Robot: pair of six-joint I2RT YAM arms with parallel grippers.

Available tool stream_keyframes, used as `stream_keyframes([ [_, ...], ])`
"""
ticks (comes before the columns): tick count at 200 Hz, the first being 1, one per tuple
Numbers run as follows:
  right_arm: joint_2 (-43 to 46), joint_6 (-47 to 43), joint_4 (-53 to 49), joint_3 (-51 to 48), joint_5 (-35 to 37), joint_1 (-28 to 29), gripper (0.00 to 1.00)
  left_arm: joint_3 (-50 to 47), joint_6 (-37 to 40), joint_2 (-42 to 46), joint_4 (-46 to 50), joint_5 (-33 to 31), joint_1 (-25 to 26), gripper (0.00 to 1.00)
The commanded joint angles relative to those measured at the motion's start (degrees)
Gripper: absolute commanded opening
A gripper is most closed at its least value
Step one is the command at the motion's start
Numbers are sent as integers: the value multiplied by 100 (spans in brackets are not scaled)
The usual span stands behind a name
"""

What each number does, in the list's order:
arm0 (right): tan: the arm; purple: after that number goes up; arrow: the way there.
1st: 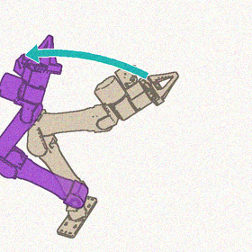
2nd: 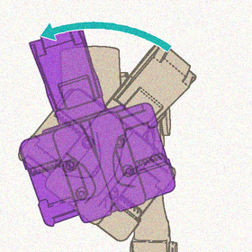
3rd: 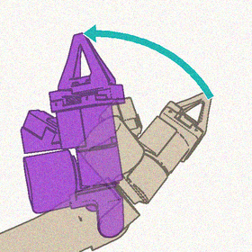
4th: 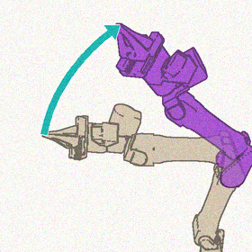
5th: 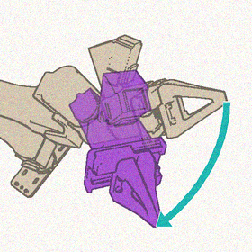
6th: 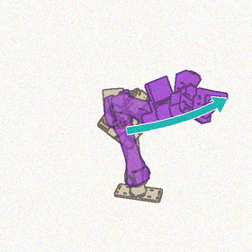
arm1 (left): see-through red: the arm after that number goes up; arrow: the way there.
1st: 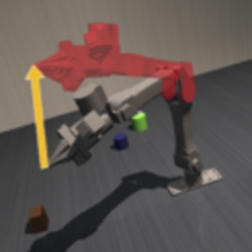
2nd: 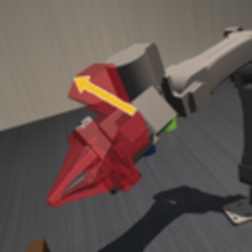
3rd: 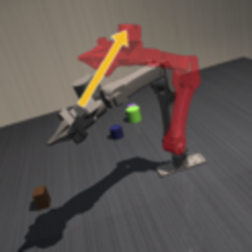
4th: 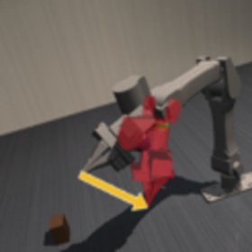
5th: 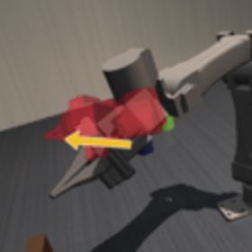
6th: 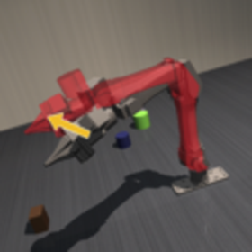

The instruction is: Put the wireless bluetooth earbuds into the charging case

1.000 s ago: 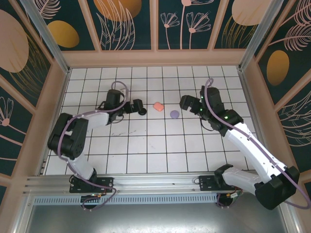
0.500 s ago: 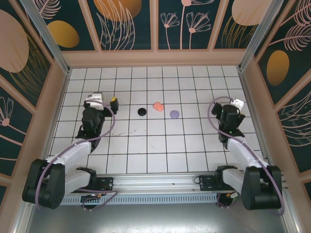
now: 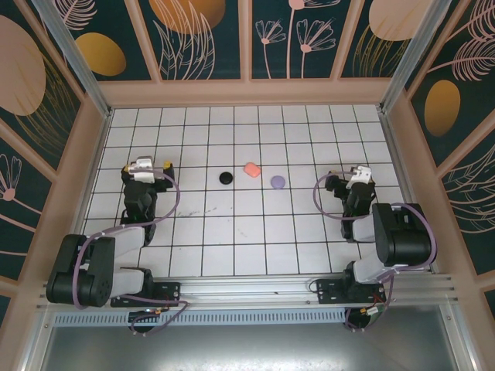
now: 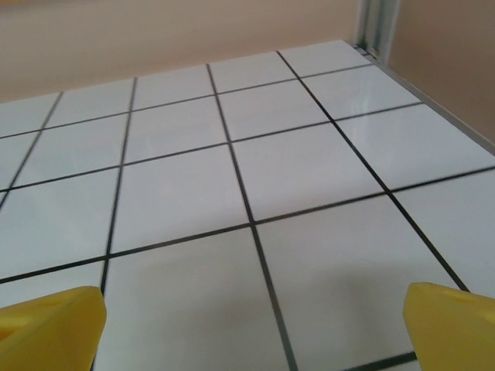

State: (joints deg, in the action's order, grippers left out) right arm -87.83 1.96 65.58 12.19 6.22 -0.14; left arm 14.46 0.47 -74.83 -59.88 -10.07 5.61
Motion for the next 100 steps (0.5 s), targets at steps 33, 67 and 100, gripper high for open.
stream_keyframes([
  [33, -41, -107, 571, 124, -649, -165, 99, -387, -126, -1241, -1899, 728, -367, 99],
  [67, -41, -128, 564, 131, -676, -159, 99, -123, -372, -1221, -1345, 632, -525, 99],
  [100, -45, -108, 483, 187, -751, -182, 99, -88, -393, -1254, -1326, 620, -534, 99],
])
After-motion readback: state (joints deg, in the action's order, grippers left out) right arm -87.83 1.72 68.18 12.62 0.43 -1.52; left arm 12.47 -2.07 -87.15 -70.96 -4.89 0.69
